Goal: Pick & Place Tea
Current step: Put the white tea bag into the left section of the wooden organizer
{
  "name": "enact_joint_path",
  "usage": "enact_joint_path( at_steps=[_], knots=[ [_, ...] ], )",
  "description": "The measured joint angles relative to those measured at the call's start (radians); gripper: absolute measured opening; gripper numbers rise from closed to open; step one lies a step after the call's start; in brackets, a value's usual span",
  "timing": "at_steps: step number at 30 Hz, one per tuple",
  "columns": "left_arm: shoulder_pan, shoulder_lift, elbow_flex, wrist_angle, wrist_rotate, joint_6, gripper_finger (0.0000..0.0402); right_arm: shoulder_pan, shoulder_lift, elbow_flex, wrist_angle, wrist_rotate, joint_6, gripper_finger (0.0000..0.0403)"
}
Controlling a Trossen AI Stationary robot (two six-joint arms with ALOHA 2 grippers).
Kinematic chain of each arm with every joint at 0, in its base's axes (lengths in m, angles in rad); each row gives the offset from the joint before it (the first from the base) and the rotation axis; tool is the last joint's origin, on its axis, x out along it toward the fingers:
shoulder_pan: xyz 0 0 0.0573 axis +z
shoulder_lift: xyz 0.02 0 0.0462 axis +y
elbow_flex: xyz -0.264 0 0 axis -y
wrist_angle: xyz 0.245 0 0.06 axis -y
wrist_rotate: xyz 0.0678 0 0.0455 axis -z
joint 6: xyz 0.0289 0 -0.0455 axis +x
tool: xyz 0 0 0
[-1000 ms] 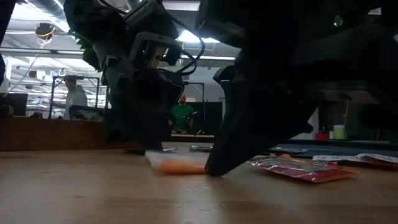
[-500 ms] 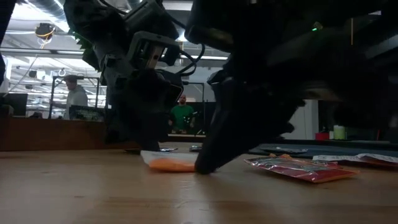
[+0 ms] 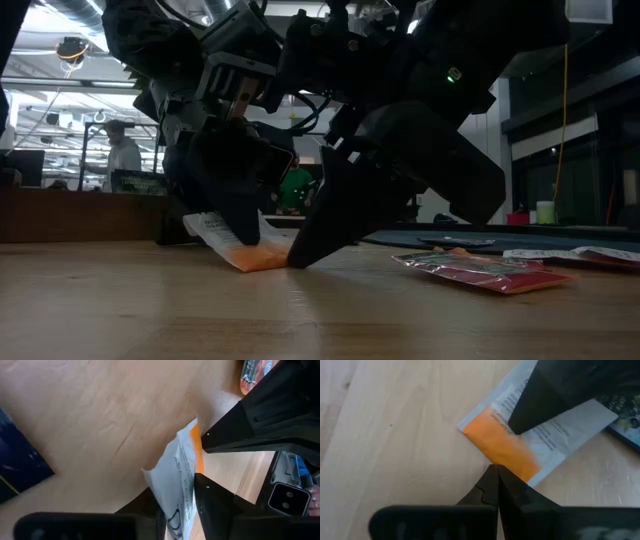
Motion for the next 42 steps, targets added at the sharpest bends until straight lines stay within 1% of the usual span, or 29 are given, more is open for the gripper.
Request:
enact_joint_path(
  at_steps=[9, 12, 17, 19, 24, 27, 32, 35, 38, 42],
  knots=[
    [0.012, -0.018, -0.005, -0.023, 0.003, 0.007, 0.001, 0.001, 0.0, 0.0, -0.002, -0.002, 0.004, 0.0003],
    [0.012, -0.035, -0.007, -0.03, 0.002, 0.009, 0.0006, 0.001, 0.0, 0.0, -0.003, -0.005, 0.015, 0.0003],
    [0.012, -0.09, -0.007, -0.031, -0.006, 0.012, 0.0006, -0.001, -0.003, 0.0, -0.005, -0.061, 0.13, 0.0006],
    [0.012, -0.119, -0.007, -0.031, -0.007, 0.023, 0.0004, -0.002, -0.004, 0.0, -0.006, -0.086, 0.185, 0.0012],
    [0.009, -0.214, -0.005, -0.067, -0.011, 0.027, 0.0004, 0.002, -0.017, -0.001, -0.009, -0.096, 0.265, 0.0025],
    [0.009, -0.28, -0.005, -0.17, -0.031, 0.031, 0.0004, 0.013, -0.029, -0.002, -0.027, -0.104, 0.263, 0.0024],
    [0.009, -0.405, -0.005, -0.441, -0.114, 0.056, 0.0004, 0.037, -0.045, -0.003, -0.052, -0.093, 0.214, 0.0009],
    [0.009, -0.485, -0.005, -0.579, -0.168, 0.059, 0.0004, 0.051, -0.045, -0.003, -0.058, -0.093, 0.214, 0.0004],
    [0.009, -0.558, -0.005, -0.7, -0.215, 0.048, 0.0004, 0.055, -0.046, -0.003, -0.059, -0.092, 0.223, 0.0011],
    [0.009, -0.631, -0.005, -0.835, -0.235, 0.025, 0.0004, 0.055, -0.047, -0.002, -0.08, -0.093, 0.219, 0.0026]
  ],
)
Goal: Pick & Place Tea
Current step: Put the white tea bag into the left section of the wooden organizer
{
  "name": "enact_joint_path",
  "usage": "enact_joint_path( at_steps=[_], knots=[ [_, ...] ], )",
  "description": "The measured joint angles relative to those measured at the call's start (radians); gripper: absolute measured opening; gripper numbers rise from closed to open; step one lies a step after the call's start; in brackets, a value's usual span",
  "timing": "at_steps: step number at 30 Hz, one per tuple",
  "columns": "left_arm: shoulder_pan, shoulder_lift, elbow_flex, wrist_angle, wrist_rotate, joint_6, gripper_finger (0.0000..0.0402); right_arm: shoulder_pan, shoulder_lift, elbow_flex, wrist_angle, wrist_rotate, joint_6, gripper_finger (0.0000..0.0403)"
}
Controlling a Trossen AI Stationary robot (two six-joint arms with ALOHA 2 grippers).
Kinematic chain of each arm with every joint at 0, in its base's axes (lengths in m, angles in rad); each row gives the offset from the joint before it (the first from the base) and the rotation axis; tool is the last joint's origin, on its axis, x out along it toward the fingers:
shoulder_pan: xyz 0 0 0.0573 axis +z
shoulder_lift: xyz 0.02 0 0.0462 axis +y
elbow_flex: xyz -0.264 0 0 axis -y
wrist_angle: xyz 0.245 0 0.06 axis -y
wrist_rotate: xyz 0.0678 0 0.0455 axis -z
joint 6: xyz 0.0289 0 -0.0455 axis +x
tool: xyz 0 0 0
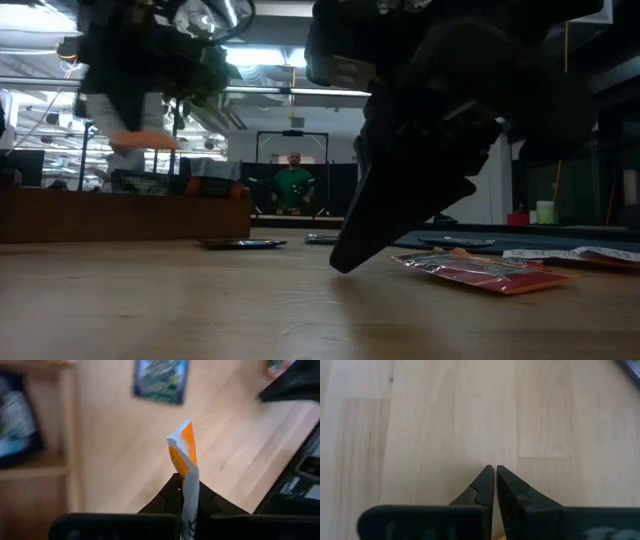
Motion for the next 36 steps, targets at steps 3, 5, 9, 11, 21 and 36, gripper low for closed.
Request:
enact_joint_path(
  at_steps=[3, 5, 9, 11, 21, 36],
  knots=[
    [0.0, -0.032, 0.0, -0.07, 0.007, -0.008, 0.0004, -0.001, 0.0, 0.001, 0.0, 0.001, -0.004, 0.0029],
    [0.002, -0.047, 0.0, -0.114, 0.02, -0.008, 0.0004, 0.0, 0.0, 0.001, -0.001, 0.0, -0.005, 0.0028],
    [0.004, -0.054, 0.0, -0.16, 0.036, -0.003, 0.0004, -0.001, -0.002, 0.001, -0.007, 0.001, -0.008, 0.002],
    [0.004, -0.055, 0.0, -0.162, 0.045, 0.008, 0.0004, -0.005, -0.002, 0.002, -0.014, 0.001, -0.008, 0.0015],
    [0.016, -0.055, 0.0, -0.323, -0.012, 0.093, 0.0004, -0.024, -0.002, 0.002, -0.013, -0.007, -0.002, 0.0015],
    [0.167, -0.055, 0.0, -0.433, -0.072, 0.306, 0.0003, -0.028, -0.003, 0.002, -0.015, -0.015, 0.05, 0.0006]
  ],
)
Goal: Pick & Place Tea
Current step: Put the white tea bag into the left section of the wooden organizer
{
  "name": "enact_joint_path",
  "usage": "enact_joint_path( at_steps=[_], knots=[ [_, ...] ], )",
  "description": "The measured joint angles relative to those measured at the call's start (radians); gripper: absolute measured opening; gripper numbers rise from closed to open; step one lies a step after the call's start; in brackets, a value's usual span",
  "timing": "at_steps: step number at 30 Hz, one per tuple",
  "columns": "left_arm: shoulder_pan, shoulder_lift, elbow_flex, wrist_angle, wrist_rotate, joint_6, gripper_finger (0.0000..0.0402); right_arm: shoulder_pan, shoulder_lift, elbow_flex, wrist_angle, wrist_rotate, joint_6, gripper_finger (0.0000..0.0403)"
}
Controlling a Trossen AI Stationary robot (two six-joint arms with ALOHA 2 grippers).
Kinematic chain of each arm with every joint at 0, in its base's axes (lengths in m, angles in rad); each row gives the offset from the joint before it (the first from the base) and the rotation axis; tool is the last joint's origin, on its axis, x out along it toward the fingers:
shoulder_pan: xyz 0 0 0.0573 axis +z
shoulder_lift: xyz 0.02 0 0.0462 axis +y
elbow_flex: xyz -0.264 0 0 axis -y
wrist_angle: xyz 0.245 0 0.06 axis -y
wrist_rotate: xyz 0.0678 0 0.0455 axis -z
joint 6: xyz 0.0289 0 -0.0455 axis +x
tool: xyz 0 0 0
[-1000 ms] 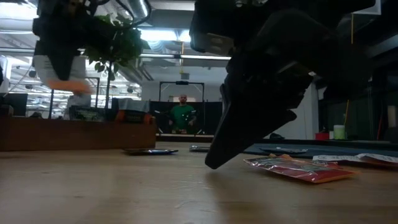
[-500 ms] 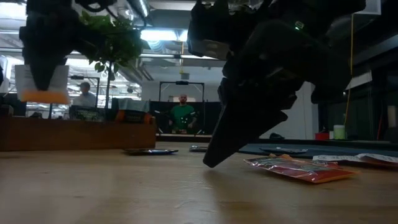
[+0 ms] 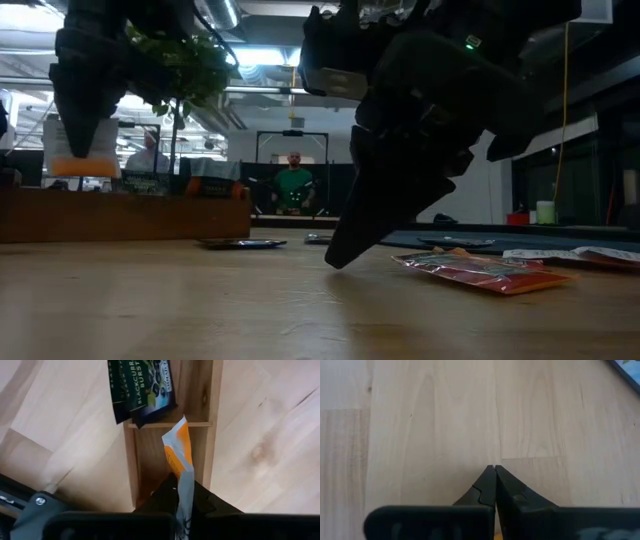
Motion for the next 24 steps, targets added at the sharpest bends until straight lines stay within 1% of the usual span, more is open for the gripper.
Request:
enact_joint_path(
  at_steps=[5, 8, 17, 20, 24],
  knots=[
    [0.02, 0.001, 0.0, -0.02, 0.028, 0.03, 0.0003, -0.001, 0.0, 0.001, -0.007, 0.0, 0.006, 0.002],
    [0.016, 0.001, -0.007, -0.02, 0.039, 0.038, 0.0003, -0.001, 0.0, 0.001, -0.016, 0.0, 0.023, 0.0022],
    [0.015, 0.028, -0.036, -0.025, 0.02, 0.045, 0.0003, -0.004, 0.0, 0.001, -0.016, 0.001, 0.025, 0.0006],
    [0.015, 0.034, -0.052, -0.023, 0.01, 0.038, 0.0003, -0.006, 0.0, 0.001, -0.016, 0.0, 0.025, 0.0009],
    [0.015, 0.035, -0.063, -0.016, -0.032, 0.03, 0.0003, -0.006, 0.0, 0.001, -0.016, 0.001, 0.026, 0.0022]
  ],
)
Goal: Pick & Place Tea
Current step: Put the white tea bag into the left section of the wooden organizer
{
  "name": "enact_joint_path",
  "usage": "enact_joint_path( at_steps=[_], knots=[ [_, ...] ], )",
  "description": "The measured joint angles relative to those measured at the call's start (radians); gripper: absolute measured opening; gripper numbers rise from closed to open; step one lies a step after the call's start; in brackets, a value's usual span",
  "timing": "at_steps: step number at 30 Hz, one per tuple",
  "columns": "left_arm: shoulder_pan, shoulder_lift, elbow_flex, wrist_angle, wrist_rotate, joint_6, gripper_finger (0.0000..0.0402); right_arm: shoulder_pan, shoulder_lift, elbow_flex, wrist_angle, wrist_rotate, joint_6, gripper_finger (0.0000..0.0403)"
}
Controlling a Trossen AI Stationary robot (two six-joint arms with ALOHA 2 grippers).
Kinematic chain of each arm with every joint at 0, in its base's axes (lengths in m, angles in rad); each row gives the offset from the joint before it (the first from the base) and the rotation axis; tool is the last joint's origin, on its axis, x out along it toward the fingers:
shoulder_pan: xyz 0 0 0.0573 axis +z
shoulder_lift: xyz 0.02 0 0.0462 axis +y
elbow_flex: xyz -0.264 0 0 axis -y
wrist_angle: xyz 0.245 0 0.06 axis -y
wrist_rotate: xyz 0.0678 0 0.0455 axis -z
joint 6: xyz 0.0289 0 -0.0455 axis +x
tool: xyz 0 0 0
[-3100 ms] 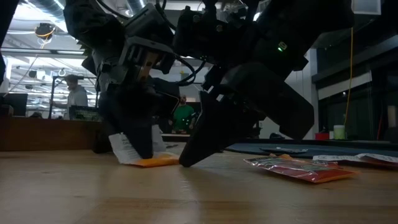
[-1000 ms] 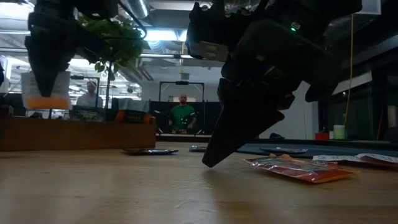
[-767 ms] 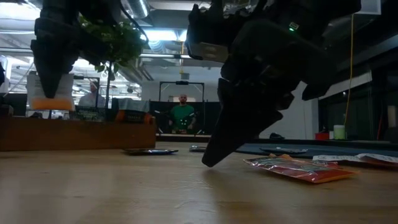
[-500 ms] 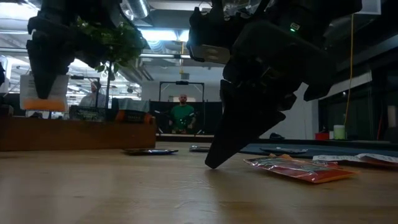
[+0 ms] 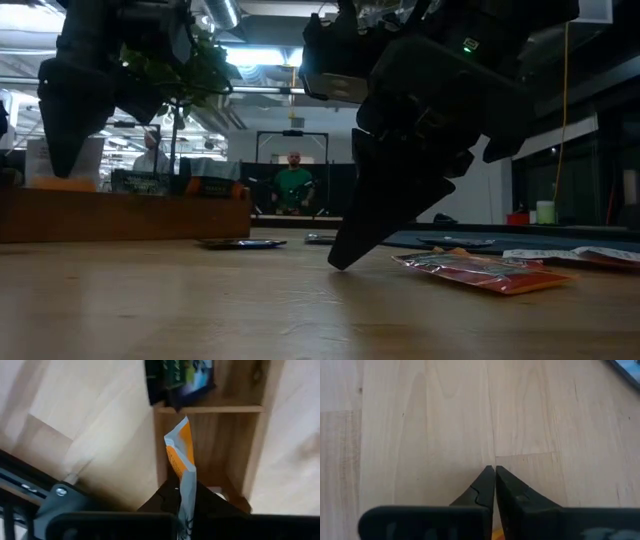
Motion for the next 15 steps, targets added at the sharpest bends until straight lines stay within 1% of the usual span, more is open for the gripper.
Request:
enact_joint_path(
  at_steps=[6, 11, 15],
  knots=[
    [0.0, 0.002, 0.0, 0.017, -0.013, -0.001, 0.0003, -0.001, 0.0, 0.0, 0.0, 0.0, -0.001, 0.0019],
    [0.0, 0.038, 0.0, 0.024, -0.015, 0.006, 0.0003, -0.004, 0.0, 0.0, 0.002, 0.0, 0.0, 0.0007],
    [0.0, 0.068, -0.001, 0.024, -0.016, 0.029, 0.0003, -0.006, 0.0, 0.0, 0.002, 0.0, 0.0, 0.0007]
  ],
)
